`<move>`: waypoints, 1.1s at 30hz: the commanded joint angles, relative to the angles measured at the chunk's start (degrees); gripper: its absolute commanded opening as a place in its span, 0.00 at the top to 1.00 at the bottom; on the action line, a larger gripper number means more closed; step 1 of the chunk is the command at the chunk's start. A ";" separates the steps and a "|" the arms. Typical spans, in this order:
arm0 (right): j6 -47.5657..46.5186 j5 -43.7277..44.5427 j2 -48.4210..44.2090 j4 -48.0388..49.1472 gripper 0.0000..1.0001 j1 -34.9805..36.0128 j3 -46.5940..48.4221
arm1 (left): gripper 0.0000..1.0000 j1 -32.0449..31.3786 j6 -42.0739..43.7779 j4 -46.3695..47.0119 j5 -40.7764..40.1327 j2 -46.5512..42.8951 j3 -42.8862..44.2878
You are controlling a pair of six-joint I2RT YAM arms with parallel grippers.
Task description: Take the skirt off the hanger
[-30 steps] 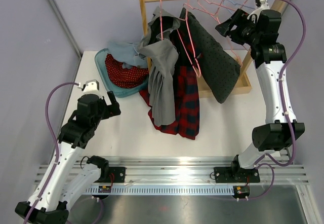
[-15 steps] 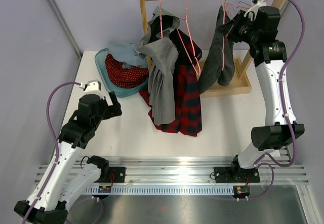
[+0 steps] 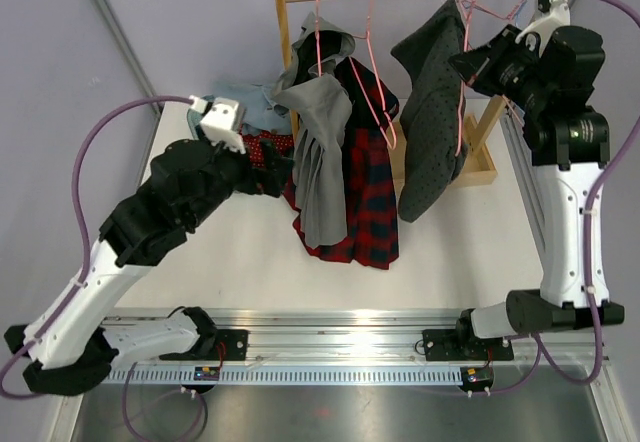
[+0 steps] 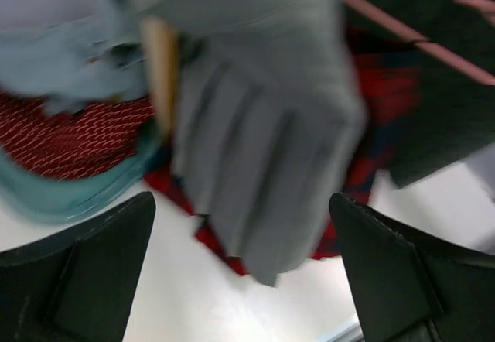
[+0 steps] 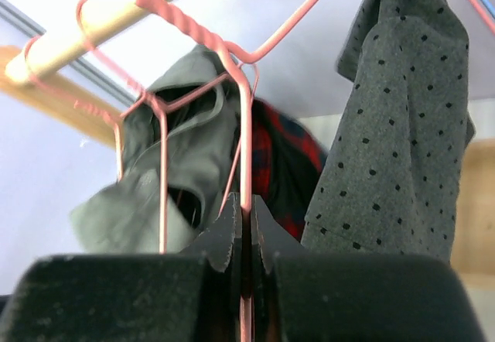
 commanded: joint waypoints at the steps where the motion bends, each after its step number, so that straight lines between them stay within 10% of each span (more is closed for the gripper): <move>1: 2.90 -0.68 -7.70 6.59 1.00 -0.08 -6.42 | 0.01 -11.39 4.99 3.96 -0.16 5.44 6.48; 11: 7.48 -2.70 -19.57 4.58 1.00 -0.08 -14.78 | 0.01 -36.36 5.62 23.01 -1.04 20.30 5.70; 25: 10.03 -3.40 -28.63 -2.02 1.00 -0.08 -14.09 | 0.01 -38.49 4.30 34.30 2.94 32.95 5.60; 26: 10.12 -3.58 -28.81 -2.02 1.00 -0.08 -14.26 | 0.07 -38.49 3.95 33.51 1.17 33.83 6.39; 30: 10.30 -2.97 -29.87 -1.76 1.00 -0.08 -14.52 | 1.00 -38.49 1.94 32.27 -2.53 35.25 6.14; 33: 8.98 -2.27 -29.25 -2.98 1.00 -0.08 -13.47 | 1.00 -39.27 0.26 33.40 -2.62 32.88 1.93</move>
